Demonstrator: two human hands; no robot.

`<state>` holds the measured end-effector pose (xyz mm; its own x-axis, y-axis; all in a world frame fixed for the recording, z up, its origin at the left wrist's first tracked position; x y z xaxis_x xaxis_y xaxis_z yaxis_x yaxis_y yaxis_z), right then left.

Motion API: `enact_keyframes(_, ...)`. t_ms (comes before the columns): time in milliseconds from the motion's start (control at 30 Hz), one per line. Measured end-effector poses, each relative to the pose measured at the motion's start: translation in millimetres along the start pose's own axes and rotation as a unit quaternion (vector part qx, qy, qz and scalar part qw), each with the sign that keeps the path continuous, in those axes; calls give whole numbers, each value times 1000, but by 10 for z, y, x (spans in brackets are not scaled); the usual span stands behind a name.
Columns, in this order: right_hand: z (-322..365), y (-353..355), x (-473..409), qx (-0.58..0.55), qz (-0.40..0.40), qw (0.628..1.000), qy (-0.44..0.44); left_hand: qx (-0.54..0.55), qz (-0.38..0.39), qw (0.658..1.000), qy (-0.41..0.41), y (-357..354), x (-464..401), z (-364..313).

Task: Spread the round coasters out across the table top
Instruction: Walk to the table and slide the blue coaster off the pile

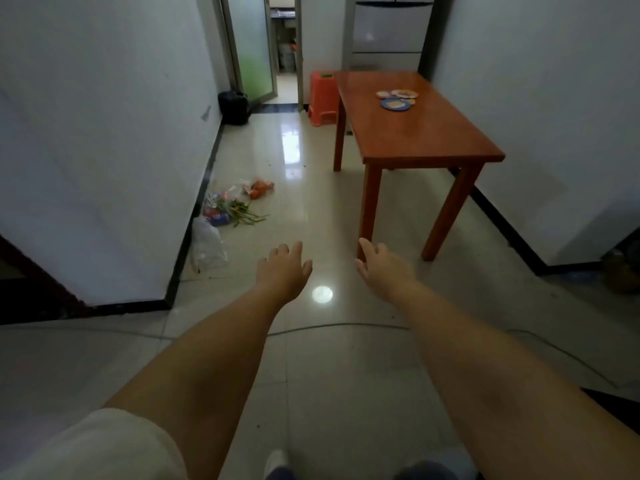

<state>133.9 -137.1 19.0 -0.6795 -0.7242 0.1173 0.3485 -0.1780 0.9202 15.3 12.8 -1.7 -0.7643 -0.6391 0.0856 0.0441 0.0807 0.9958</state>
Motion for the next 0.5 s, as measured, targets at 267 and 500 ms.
enact_keyframes(267, 103, -84, -1242, 14, 16, 1000, -18, -3, 22, 1000, 8, -21, -1165, 345)
enact_keyframes(500, 413, 22, -2632, 22, -9, 999, -44, -32, 14, 999, -25, 271, -2609, 781)
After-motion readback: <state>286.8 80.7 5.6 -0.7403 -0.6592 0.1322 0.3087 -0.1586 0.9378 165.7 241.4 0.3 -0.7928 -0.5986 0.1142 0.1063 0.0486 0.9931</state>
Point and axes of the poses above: each hand's wrist, its own x-axis away from the middle knuckle, its own y-axis out of the back of the hand, z = x × y, the point moved 2 cm from there along -x, towards the middle knuckle, and after that the axes turned 10 degrees about -x, right-handed, at the moved point
